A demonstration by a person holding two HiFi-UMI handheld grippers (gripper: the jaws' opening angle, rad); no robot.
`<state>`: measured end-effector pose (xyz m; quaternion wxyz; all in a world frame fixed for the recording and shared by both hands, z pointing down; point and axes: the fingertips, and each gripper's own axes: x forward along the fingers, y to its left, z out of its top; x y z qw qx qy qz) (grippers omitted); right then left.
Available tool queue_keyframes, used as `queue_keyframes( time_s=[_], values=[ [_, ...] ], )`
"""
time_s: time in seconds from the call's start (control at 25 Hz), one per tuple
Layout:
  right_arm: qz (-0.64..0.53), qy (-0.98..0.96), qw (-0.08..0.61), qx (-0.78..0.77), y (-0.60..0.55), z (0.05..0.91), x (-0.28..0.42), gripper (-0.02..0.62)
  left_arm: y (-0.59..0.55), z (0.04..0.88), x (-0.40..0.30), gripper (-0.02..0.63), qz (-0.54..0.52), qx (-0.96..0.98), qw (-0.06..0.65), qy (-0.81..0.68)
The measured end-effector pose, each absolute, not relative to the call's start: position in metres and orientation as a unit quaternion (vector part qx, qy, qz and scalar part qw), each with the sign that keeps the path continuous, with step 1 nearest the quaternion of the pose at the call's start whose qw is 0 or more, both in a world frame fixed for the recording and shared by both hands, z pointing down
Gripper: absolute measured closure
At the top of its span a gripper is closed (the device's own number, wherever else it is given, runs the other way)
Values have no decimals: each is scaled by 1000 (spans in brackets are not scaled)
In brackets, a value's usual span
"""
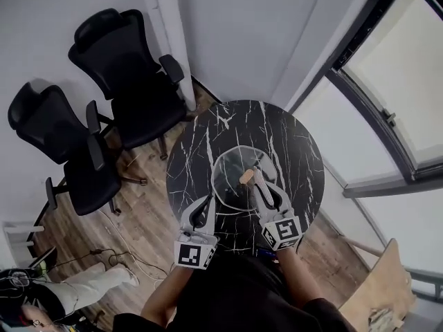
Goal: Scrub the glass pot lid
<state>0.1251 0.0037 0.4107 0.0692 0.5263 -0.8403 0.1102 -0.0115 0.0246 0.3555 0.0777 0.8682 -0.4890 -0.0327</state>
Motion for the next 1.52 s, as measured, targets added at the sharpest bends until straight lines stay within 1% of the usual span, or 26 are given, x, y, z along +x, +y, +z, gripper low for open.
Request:
queue_keyframes(
  time_s=[0.16, 0.4, 0.72, 1.0, 1.52],
  values=[
    [73, -820, 68, 564, 23, 379, 146, 520, 35, 338, 5, 604, -30, 883, 55, -465],
    [89, -809, 58, 578, 43, 393, 163, 520, 46, 346, 19, 604, -21, 891, 60, -450],
    [84, -804, 57, 585, 43, 386, 163, 525, 41, 345, 22, 604, -16, 893, 65, -446],
    [99, -808, 41, 579, 38, 385, 159, 526, 38, 350, 18, 604, -13, 891, 70, -448],
    [109, -815, 46, 568, 30, 394, 152, 525, 31, 353, 13, 604, -14, 886, 78, -458]
  ],
)
